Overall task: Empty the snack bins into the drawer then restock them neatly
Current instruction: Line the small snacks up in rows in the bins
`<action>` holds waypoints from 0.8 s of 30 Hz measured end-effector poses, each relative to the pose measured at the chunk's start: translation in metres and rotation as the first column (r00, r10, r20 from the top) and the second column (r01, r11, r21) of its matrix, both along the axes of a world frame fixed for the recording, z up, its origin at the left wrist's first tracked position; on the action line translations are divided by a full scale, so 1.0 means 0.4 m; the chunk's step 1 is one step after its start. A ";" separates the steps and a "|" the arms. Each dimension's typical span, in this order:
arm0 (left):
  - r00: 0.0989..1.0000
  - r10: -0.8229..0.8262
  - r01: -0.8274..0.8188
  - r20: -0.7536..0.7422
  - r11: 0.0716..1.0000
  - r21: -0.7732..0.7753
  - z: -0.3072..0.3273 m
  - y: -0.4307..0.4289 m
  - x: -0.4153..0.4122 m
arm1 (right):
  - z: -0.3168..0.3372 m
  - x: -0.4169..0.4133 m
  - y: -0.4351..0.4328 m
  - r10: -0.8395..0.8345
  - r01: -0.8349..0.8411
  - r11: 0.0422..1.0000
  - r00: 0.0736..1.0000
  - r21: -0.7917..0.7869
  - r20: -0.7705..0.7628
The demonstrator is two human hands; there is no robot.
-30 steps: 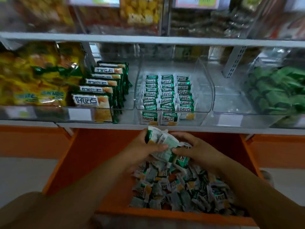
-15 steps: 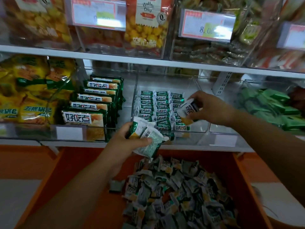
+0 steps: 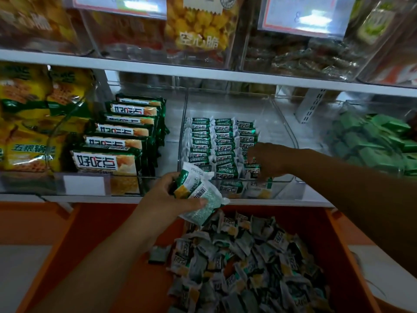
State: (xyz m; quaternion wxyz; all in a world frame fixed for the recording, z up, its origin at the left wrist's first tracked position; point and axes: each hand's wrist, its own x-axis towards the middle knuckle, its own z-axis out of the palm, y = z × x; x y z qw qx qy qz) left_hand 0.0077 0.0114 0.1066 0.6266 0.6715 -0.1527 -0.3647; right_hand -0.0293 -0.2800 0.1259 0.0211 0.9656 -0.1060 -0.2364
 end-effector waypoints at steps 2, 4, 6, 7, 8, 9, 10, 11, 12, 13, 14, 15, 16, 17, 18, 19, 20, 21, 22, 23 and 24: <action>1.000 -0.003 0.004 -0.012 1.000 0.019 -0.001 -0.001 0.001 | -0.012 -0.001 -0.007 0.028 -0.027 0.999 0.999 -0.018 0.039; 1.000 -0.011 0.011 0.002 0.999 0.039 0.001 -0.003 0.001 | -0.022 0.000 -0.010 0.048 -0.048 0.999 0.998 -0.008 0.030; 1.000 -0.004 0.004 0.003 0.999 0.039 0.003 -0.004 0.001 | -0.022 -0.001 -0.008 0.030 -0.030 1.000 0.999 0.007 0.021; 1.000 0.005 -0.006 0.004 0.999 0.037 0.002 -0.004 0.002 | -0.012 -0.005 0.000 0.021 -0.021 1.000 0.999 0.010 0.026; 1.000 0.017 -0.017 0.006 0.999 0.033 0.002 -0.005 0.002 | 0.000 -0.015 0.011 0.004 -0.008 0.999 0.995 0.041 0.097; 1.000 0.027 -0.028 0.008 0.999 0.026 0.000 -0.005 0.003 | 0.014 -0.028 0.028 -0.036 0.008 0.992 0.973 0.124 0.227; 0.999 0.043 -0.043 0.013 0.999 0.019 0.004 -0.006 0.000 | 0.029 -0.050 0.056 -0.124 0.024 0.962 0.926 0.271 0.357; 0.998 0.056 -0.056 0.017 0.998 0.010 0.005 -0.006 0.000 | 0.047 -0.078 0.099 -0.242 0.010 0.887 0.862 0.462 0.445; 0.997 0.074 -0.074 0.018 0.997 0.004 0.011 -0.004 -0.002 | 0.058 -0.110 0.150 -0.346 -0.031 0.776 0.815 0.631 0.466; 0.996 0.093 -0.093 0.004 0.996 0.001 0.014 -0.003 -0.003 | 0.060 -0.142 0.205 -0.408 -0.071 0.672 0.796 0.738 0.448; 0.994 0.109 -0.109 -0.011 0.994 -0.007 0.019 -0.003 -0.006 | 0.050 -0.170 0.255 -0.417 -0.117 0.627 0.785 0.770 0.458; 0.993 0.119 -0.120 -0.012 0.993 -0.016 0.022 -0.005 -0.007 | 0.032 -0.192 0.292 -0.384 -0.166 0.654 0.768 0.738 0.512; 0.992 0.129 -0.129 -0.004 0.991 -0.022 0.026 -0.008 -0.010 | 0.010 -0.204 0.318 -0.332 -0.205 0.711 0.745 0.673 0.578; 0.989 0.145 -0.145 -0.008 0.989 -0.023 0.026 -0.010 -0.012 | -0.010 -0.209 0.335 -0.284 -0.235 0.756 0.722 0.611 0.630; 0.987 0.159 -0.160 -0.022 0.987 -0.033 0.024 -0.011 -0.014 | -0.028 -0.208 0.345 -0.265 -0.248 0.778 0.704 0.577 0.659; 0.985 0.165 -0.169 -0.057 0.983 -0.065 0.029 -0.010 -0.017 | -0.037 -0.202 0.352 -0.281 -0.237 0.779 0.697 0.581 0.660; 0.980 0.174 -0.184 -0.095 0.977 -0.105 0.041 -0.008 -0.025 | -0.042 -0.195 0.357 -0.305 -0.215 0.776 0.694 0.593 0.652; 0.973 0.177 -0.198 -0.151 0.970 -0.143 0.047 -0.006 -0.030 | -0.045 -0.189 0.363 -0.327 -0.186 0.776 0.698 0.602 0.637; 0.964 0.171 -0.206 -0.203 0.965 -0.163 0.053 -0.006 -0.035 | -0.048 -0.183 0.367 -0.342 -0.164 0.779 0.698 0.605 0.629; 0.959 0.159 -0.204 -0.237 0.962 -0.182 0.055 -0.005 -0.036 | -0.051 -0.179 0.371 -0.359 -0.152 0.774 0.695 0.615 0.623; 0.955 0.160 -0.208 -0.248 0.962 -0.179 0.057 -0.004 -0.038 | -0.056 -0.177 0.372 -0.389 -0.150 0.755 0.681 0.639 0.620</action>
